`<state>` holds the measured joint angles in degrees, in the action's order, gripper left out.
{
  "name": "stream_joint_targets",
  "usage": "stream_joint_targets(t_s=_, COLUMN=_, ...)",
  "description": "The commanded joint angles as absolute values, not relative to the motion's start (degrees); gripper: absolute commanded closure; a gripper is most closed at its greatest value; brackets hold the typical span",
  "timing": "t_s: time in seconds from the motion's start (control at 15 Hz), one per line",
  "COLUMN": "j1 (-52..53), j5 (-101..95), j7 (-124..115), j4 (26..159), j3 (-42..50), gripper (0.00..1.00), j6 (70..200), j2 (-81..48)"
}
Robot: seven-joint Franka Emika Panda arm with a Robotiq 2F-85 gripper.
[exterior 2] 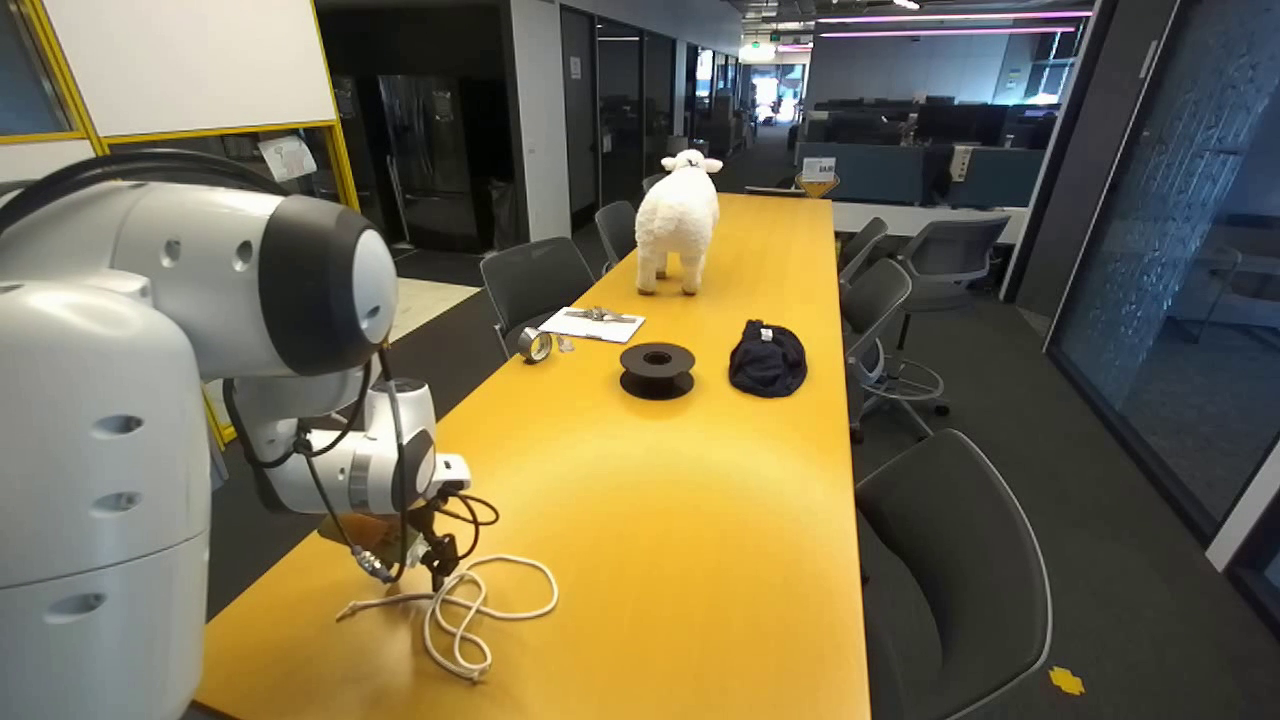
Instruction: Untangle the rope.
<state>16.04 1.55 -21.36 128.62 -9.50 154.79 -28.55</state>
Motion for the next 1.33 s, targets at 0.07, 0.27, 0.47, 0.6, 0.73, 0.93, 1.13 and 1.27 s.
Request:
stream_joint_targets(t_s=0.07, j1=16.21, j5=3.17, j7=-19.70, j4=129.13, j3=-9.18, gripper=0.00, j6=156.13, j2=-27.50)
stream_joint_targets(t_s=0.27, j1=16.76, j5=2.77, j7=-20.38, j4=129.43, j3=-8.81, gripper=0.00, j6=156.13, j2=-26.82)
stream_joint_targets(t_s=0.47, j1=16.87, j5=2.68, j7=-20.72, j4=129.63, j3=-8.52, gripper=0.00, j6=156.22, j2=-26.74)
stream_joint_targets(t_s=0.6, j1=17.18, j5=2.24, j7=-21.30, j4=129.66, j3=-7.84, gripper=0.00, j6=156.05, j2=-26.88)
stream_joint_targets(t_s=0.73, j1=17.53, j5=1.79, j7=-21.83, j4=129.82, j3=-7.03, gripper=0.00, j6=155.93, j2=-26.77)
stream_joint_targets(t_s=0.93, j1=17.37, j5=2.01, j7=-21.59, j4=130.12, j3=-6.47, gripper=0.00, j6=156.16, j2=-26.75)
stream_joint_targets(t_s=1.13, j1=16.49, j5=2.97, j7=-20.34, j4=130.15, j3=-7.39, gripper=0.00, j6=156.31, j2=-27.05)
stream_joint_targets(t_s=1.27, j1=16.51, j5=3.00, j7=-20.23, j4=130.11, j3=-7.57, gripper=0.00, j6=156.21, j2=-26.99)
